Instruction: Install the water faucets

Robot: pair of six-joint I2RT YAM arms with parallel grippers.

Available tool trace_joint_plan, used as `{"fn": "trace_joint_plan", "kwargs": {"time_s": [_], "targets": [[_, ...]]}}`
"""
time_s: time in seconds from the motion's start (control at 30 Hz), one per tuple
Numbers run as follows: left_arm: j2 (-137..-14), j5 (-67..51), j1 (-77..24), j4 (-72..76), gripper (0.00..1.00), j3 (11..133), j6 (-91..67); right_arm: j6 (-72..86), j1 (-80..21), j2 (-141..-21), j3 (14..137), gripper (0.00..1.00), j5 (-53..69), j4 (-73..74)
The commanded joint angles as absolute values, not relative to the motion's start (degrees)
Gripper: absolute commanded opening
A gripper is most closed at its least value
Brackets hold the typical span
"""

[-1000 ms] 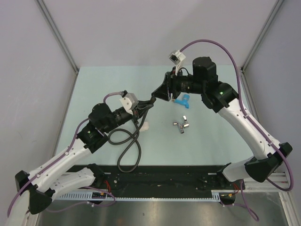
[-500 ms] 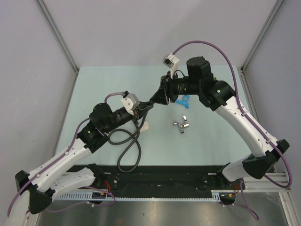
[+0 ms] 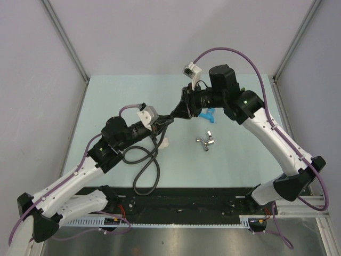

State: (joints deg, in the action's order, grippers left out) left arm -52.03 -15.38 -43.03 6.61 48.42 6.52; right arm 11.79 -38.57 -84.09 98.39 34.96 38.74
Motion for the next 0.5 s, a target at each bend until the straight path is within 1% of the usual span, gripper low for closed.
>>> {"fn": "trace_joint_plan", "kwargs": {"time_s": [0.0, 0.03, 0.07, 0.13, 0.17, 0.2, 0.27, 0.3, 0.37, 0.4, 0.47], "targets": [[-51.8, -17.0, -43.2, 7.8, 0.00, 51.1, 10.2, 11.2, -38.8, -83.8, 100.7, 0.33, 34.5, 38.3], [-51.7, -17.0, -43.2, 7.7, 0.00, 51.1, 10.2, 11.2, -38.9, -83.8, 100.7, 0.30, 34.3, 38.3], [-51.8, -16.8, -43.2, 7.6, 0.00, 51.0, 10.3, 11.1, -38.8, -83.7, 100.8, 0.24, 34.1, 38.3], [-51.8, -16.6, -43.3, 7.6, 0.01, 50.9, 10.3, 10.9, -38.8, -83.5, 100.7, 0.17, 33.6, 38.3], [-51.7, -16.6, -43.2, 7.5, 0.04, 50.9, 10.2, 10.6, -38.9, -83.3, 100.7, 0.09, 33.4, 38.2], [-51.7, -16.5, -43.2, 7.5, 0.14, 50.9, 10.2, 10.5, -38.8, -83.1, 100.7, 0.06, 33.1, 38.3], [-51.6, -16.6, -43.3, 7.6, 0.24, 50.9, 10.1, 10.1, -38.9, -82.9, 100.6, 0.00, 32.5, 38.4], [-51.4, -16.5, -43.3, 7.8, 0.33, 50.9, 10.1, 9.8, -39.1, -82.9, 100.7, 0.00, 32.3, 38.5], [-51.3, -16.4, -43.3, 8.7, 0.42, 50.8, 9.7, 9.6, -39.2, -82.8, 100.8, 0.00, 32.0, 38.7], [-51.2, -16.3, -43.2, 9.1, 0.50, 50.8, 9.6, 9.3, -39.3, -82.7, 100.9, 0.00, 31.9, 38.7], [-51.1, -16.1, -43.2, 10.2, 0.55, 50.6, 9.2, 9.2, -39.6, -82.8, 100.9, 0.00, 31.6, 38.8]]}}
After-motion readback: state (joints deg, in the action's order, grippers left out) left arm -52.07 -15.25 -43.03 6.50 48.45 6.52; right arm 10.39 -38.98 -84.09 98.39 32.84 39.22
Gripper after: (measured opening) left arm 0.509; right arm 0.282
